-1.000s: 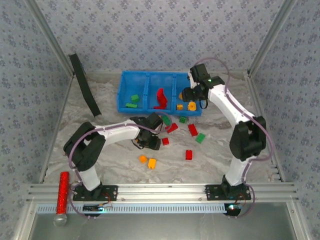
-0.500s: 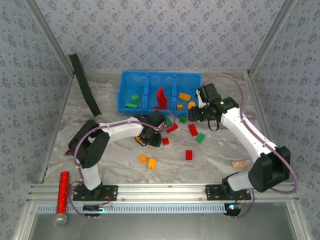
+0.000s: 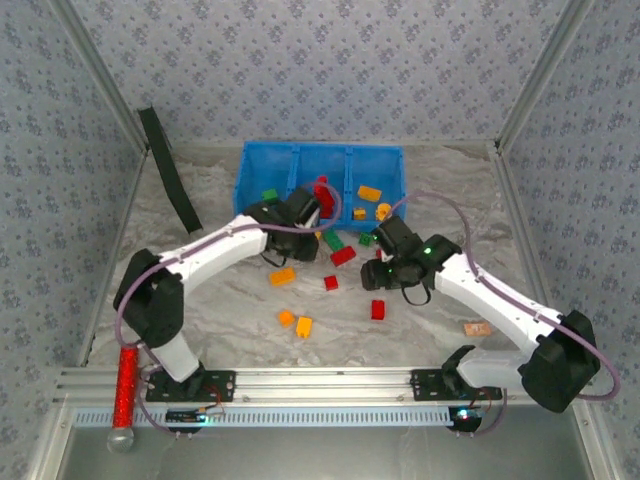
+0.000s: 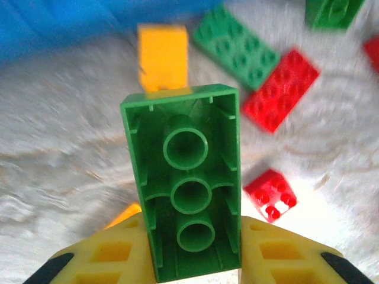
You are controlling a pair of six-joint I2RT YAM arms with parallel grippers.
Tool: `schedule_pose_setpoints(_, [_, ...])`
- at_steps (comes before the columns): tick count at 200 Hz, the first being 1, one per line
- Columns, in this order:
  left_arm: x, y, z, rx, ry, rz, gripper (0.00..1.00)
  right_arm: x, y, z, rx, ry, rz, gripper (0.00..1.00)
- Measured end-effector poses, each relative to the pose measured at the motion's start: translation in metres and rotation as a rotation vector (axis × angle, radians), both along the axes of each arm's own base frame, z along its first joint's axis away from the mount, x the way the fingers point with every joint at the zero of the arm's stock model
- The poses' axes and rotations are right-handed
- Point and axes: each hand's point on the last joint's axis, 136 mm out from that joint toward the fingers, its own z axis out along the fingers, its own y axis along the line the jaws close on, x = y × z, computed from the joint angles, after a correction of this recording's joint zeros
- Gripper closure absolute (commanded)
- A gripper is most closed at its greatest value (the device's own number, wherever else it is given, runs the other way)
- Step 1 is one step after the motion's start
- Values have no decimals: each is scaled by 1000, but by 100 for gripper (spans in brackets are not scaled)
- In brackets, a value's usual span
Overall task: Sort the legos into containers by color
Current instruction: Pick up the lego from the center of the table, then place the lego in the container.
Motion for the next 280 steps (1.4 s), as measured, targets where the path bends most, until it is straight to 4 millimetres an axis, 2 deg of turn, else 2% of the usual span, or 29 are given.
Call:
schedule_pose_setpoints(30, [45,25,31,-21,-102,76,84,-12,20,-2,30,19,-10,39])
schedule_pose_setpoints(63, [87,55,41,-12,-157,160,85,-14,41,-7,23,56,-18,39])
schedule_pose_setpoints(89, [121,68,29,5,-169,196,85,-10,63,-1,40,65,-8,38])
schedule_pose_setpoints(125, [155,74,-13,57,-127,207,86,-4,90,4,51,79,12,36])
schedule_pose_setpoints(156, [173,85,-39,75,-95,229,86,-9,107,4,51,96,34,35])
schedule_pose_setpoints(187, [179,92,-63,75,-49,243,86,-20,116,-3,33,120,48,35])
schedule_pose_setpoints(222, [185,89,-74,62,-39,237,85,-32,122,-13,4,151,55,33])
schedule_pose_setpoints(233, [185,88,-73,55,-41,235,80,-34,124,-16,-3,158,56,32])
schedule_pose_setpoints(255, [186,88,-73,49,-40,235,65,-35,132,-20,-9,170,58,30])
schedule_pose_setpoints(280, [188,90,-72,49,-45,237,57,-39,140,-26,-16,191,71,29])
